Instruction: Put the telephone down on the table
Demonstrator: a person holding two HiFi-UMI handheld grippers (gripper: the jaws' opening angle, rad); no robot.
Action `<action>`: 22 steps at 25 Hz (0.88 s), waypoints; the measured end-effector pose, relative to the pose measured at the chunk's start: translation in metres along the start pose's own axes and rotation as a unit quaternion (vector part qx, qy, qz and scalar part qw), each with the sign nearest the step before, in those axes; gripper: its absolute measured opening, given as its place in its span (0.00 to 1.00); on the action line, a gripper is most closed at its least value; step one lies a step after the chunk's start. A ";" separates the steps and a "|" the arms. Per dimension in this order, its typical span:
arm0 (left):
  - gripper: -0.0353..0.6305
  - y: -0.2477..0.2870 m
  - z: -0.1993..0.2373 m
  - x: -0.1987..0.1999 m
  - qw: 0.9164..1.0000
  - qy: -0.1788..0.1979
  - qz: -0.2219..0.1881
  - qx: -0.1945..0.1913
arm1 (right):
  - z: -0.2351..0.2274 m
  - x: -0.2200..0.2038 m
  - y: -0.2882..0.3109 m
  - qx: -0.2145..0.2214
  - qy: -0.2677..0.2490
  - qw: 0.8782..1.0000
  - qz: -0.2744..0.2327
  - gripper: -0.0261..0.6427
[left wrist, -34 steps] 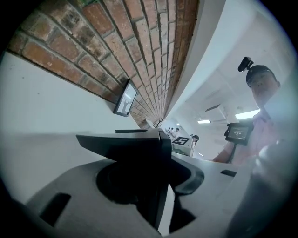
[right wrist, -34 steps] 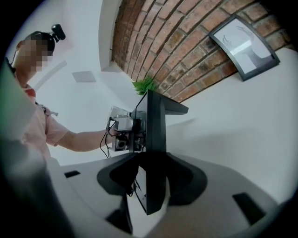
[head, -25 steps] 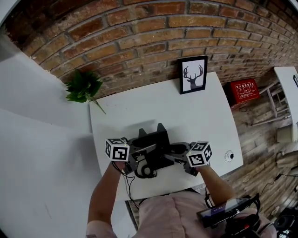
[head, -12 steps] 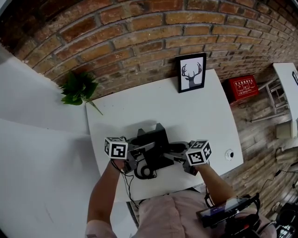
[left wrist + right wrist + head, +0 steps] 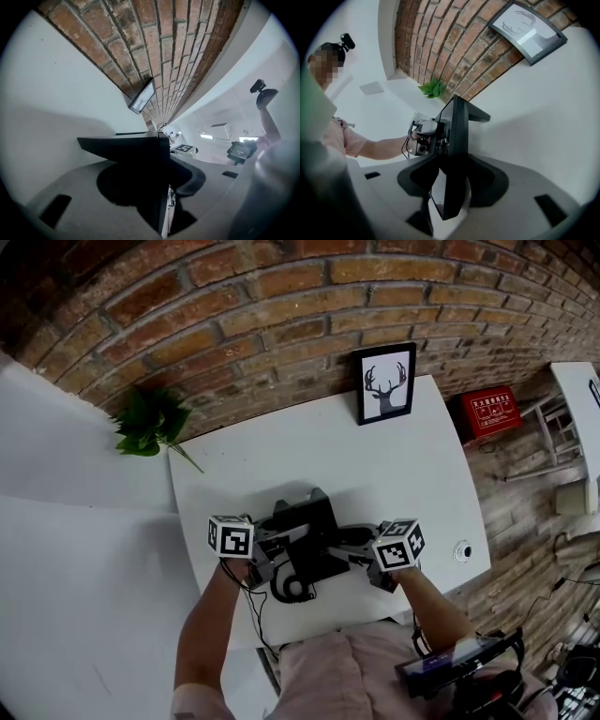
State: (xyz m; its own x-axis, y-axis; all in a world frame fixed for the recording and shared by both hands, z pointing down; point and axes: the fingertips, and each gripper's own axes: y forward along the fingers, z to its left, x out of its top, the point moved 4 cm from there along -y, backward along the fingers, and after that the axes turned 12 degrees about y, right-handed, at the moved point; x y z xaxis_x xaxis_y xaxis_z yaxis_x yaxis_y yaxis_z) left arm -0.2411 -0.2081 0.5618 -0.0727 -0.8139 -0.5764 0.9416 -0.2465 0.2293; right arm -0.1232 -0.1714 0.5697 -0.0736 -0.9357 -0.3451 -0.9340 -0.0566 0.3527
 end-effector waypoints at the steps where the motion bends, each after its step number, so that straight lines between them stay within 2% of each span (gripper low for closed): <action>1: 0.32 0.001 0.000 0.000 1.000 -0.003 0.000 -0.002 | 0.000 0.000 0.000 -0.001 0.002 1.000 0.001 0.32; 11: 0.33 0.000 0.003 -0.001 0.999 -0.030 -0.007 -0.023 | 0.000 0.002 0.002 0.002 0.004 1.000 0.001 0.32; 15: 0.34 -0.002 0.004 -0.001 0.998 -0.045 -0.031 -0.021 | 0.000 0.002 0.001 0.007 0.005 1.000 -0.002 0.32; 16: 0.36 -0.003 0.004 -0.001 0.998 -0.050 -0.038 -0.022 | 0.000 0.002 0.001 0.007 0.005 1.000 -0.002 0.32; 18: 0.46 -0.005 0.004 -0.002 0.997 -0.054 -0.044 -0.021 | 0.000 0.002 0.002 0.008 0.004 1.000 -0.001 0.32; 20: 0.55 -0.010 0.003 -0.004 0.998 -0.046 -0.043 -0.014 | 0.000 0.002 0.002 0.008 0.004 1.000 0.000 0.32; 22: 0.60 -0.016 0.001 -0.005 0.999 -0.030 -0.040 -0.005 | 0.000 0.002 0.002 0.008 0.003 1.000 0.000 0.32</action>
State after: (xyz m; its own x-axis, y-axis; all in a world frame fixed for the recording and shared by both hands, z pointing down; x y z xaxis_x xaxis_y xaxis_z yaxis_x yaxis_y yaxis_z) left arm -0.2560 -0.2005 0.5618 -0.1662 -0.8222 -0.5444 0.9351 -0.3067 0.1776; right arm -0.1257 -0.1734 0.5695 -0.0713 -0.9376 -0.3404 -0.9396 -0.0514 0.3384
